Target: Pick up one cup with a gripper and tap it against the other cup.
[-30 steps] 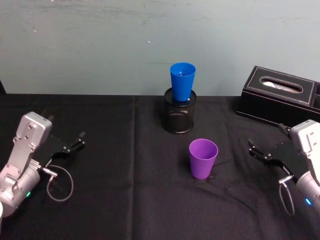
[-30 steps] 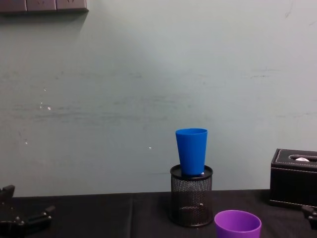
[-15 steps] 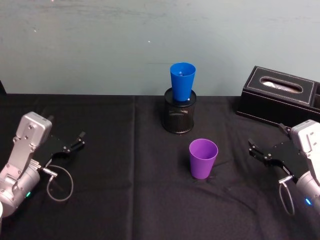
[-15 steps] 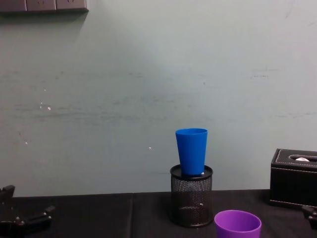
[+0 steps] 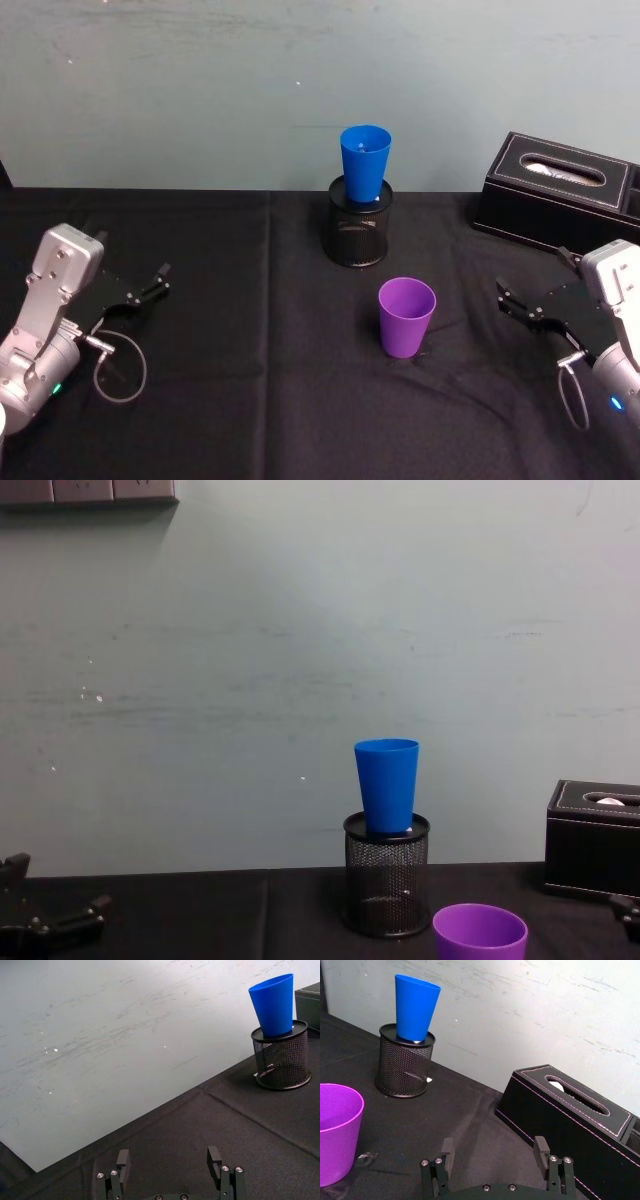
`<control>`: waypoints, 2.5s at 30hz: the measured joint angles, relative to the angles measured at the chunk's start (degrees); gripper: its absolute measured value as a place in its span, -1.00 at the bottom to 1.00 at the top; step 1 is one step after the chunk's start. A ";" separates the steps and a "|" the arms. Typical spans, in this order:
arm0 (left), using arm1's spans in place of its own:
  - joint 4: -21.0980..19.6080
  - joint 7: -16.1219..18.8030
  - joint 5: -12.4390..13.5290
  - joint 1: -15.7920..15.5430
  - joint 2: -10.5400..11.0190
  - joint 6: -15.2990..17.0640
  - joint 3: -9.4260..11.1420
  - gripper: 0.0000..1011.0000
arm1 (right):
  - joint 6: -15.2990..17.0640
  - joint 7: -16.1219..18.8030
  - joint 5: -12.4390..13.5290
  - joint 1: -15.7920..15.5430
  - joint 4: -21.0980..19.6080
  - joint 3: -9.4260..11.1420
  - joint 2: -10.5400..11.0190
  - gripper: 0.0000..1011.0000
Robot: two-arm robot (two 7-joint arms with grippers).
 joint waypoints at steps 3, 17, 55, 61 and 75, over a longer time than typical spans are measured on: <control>0.00 0.00 0.00 0.00 0.00 0.00 0.00 1.00 | 0.00 0.00 0.00 0.00 -0.01 0.00 0.00 0.98; 0.00 0.00 0.00 0.00 0.00 0.00 0.00 1.00 | 0.00 0.00 0.00 0.00 0.00 0.00 0.00 0.98; 0.00 0.00 0.00 0.00 0.00 0.00 0.00 1.00 | -5.29 10.74 5.60 -4.85 -2.06 4.17 -0.43 0.98; 0.00 0.00 0.00 0.00 0.00 0.00 0.00 1.00 | -6.37 14.37 7.41 -5.12 -1.41 4.40 -1.29 0.98; 0.00 0.00 0.00 0.00 0.00 0.00 0.00 1.00 | -6.42 18.72 7.44 -5.29 0.04 4.02 -3.23 0.98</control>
